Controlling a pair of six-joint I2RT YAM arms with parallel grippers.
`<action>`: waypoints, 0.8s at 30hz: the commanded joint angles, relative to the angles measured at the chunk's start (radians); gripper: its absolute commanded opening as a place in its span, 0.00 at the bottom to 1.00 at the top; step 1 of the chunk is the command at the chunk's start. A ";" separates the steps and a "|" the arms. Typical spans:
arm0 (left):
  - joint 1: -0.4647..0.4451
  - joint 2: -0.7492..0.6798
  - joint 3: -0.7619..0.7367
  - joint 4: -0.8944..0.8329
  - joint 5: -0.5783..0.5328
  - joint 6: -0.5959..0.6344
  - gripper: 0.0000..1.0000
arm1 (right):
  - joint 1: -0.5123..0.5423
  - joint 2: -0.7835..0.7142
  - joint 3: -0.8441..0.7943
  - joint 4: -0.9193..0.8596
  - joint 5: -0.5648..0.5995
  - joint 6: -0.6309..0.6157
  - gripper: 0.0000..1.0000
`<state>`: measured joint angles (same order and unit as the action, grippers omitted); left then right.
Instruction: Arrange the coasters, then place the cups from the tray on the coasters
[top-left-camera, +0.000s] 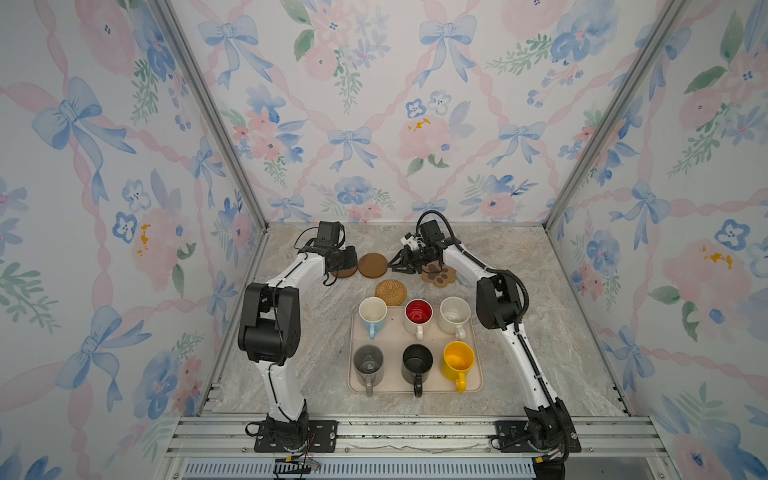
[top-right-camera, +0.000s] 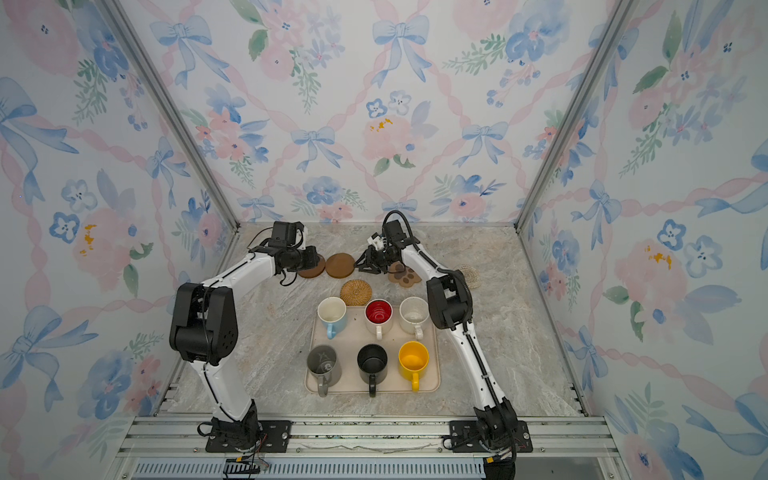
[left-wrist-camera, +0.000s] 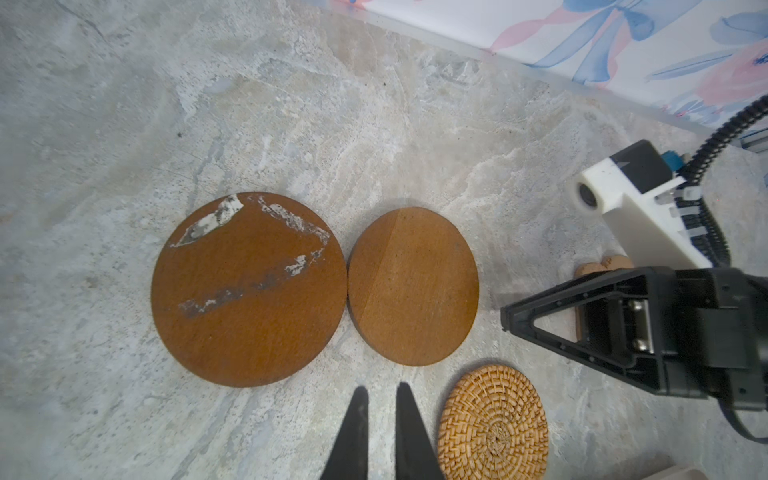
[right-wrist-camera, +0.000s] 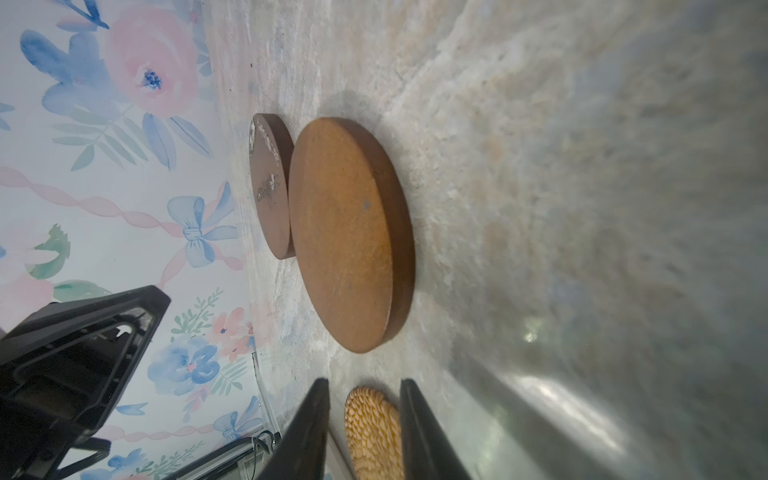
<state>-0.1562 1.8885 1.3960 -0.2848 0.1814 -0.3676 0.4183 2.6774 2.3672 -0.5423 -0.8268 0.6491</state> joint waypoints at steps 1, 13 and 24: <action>0.006 -0.051 -0.023 0.008 0.011 0.019 0.12 | -0.023 -0.109 -0.021 -0.038 0.024 -0.066 0.33; 0.006 -0.131 -0.079 0.008 0.012 0.029 0.12 | 0.023 -0.167 -0.007 -0.449 0.181 -0.402 0.00; 0.010 -0.226 -0.175 0.011 -0.019 0.039 0.13 | 0.089 -0.192 -0.087 -0.541 0.259 -0.508 0.00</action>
<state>-0.1555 1.7004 1.2430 -0.2844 0.1696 -0.3500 0.4950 2.5206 2.2913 -1.0279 -0.5964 0.1913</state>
